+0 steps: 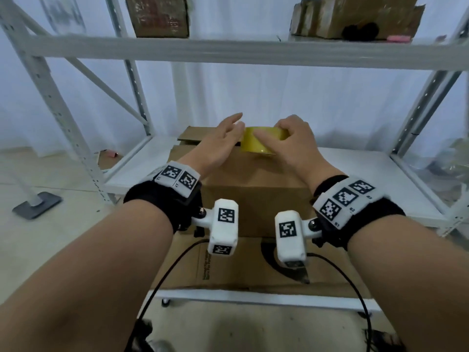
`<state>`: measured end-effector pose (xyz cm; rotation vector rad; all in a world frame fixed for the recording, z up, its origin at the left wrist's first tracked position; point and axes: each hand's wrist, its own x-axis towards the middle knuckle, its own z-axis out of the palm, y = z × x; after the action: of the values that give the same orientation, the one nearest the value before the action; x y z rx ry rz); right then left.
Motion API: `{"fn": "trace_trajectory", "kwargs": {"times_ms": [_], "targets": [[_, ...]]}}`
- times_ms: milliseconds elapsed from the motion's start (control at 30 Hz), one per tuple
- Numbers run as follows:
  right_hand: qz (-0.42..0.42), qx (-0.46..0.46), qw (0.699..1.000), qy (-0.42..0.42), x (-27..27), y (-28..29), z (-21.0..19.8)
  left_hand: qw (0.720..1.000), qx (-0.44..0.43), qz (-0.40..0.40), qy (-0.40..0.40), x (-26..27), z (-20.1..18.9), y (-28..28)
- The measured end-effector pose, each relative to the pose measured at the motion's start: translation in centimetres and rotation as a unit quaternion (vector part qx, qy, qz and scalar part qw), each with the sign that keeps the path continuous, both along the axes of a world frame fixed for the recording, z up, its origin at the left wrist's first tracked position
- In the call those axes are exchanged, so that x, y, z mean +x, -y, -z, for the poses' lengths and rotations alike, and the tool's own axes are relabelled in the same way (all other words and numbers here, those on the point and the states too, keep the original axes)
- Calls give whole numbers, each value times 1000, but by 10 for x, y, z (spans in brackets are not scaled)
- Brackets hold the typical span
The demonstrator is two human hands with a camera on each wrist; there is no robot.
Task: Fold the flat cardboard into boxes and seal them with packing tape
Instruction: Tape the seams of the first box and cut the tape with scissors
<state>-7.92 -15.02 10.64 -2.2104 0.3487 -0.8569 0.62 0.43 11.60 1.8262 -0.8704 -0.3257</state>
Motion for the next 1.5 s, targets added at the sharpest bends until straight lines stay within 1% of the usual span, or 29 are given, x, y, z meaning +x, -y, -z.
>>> {"fn": "trace_trajectory", "kwargs": {"times_ms": [67,133,233,300,333,400,500,567,667,800,900,933,1000,1067,1100,1133,1167,1200,1333,1400,1433,1500], "targets": [[-32,66,997,24,-5,-4,-5,999,-27,4,-25,-4,-6,1],[-84,130,987,37,-9,-8,-9,997,-56,3,-47,-8,-11,1],[-156,219,961,60,-12,-9,-14,992,-87,-5,-94,-7,-15,1],[-176,262,947,59,-14,-11,-16,986,-106,-12,-131,-8,-17,0],[-178,272,944,52,-15,-12,-17,985,-115,-17,-130,-9,-18,0],[-179,282,942,43,-18,-14,-20,988,-123,-29,-90,-12,-19,1],[-174,271,946,29,-21,-16,-25,993,-107,-51,-15,-19,-20,4],[-173,256,951,15,-23,-18,-28,994,-86,-59,20,-20,-20,4],[-164,258,952,12,-25,-17,-29,997,-53,-48,28,-18,-23,2],[-181,282,942,22,-30,-13,-31,999,-24,-5,25,-18,-32,-1],[-167,257,952,9,-29,-13,-31,998,-17,40,56,-20,-32,-5],[-158,244,957,7,-29,-14,-30,996,-15,43,77,-20,-31,-7],[-138,218,966,7,-27,-15,-28,988,-5,36,152,-17,-27,-7],[-125,202,971,17,-26,-16,-26,968,27,20,250,-14,-23,-6],[-123,199,972,24,-26,-16,-25,957,36,10,288,-13,-22,-6],[-124,195,972,30,-26,-16,-26,951,32,1,306,-12,-21,-6],[-128,191,973,34,-26,-15,-26,953,18,-4,303,-10,-20,-6],[-135,188,972,33,-26,-15,-26,959,-1,-4,283,-10,-19,-8],[-158,155,975,17,-27,-11,-24,982,-64,11,175,0,-12,-13],[-151,140,978,14,-27,-10,-22,987,-104,12,124,3,-10,-15],[-147,136,980,15,-26,-11,-20,987,-103,3,124,3,-9,-15],[-137,125,982,22,-24,-13,-18,985,-68,-12,160,1,-10,-13]]}}
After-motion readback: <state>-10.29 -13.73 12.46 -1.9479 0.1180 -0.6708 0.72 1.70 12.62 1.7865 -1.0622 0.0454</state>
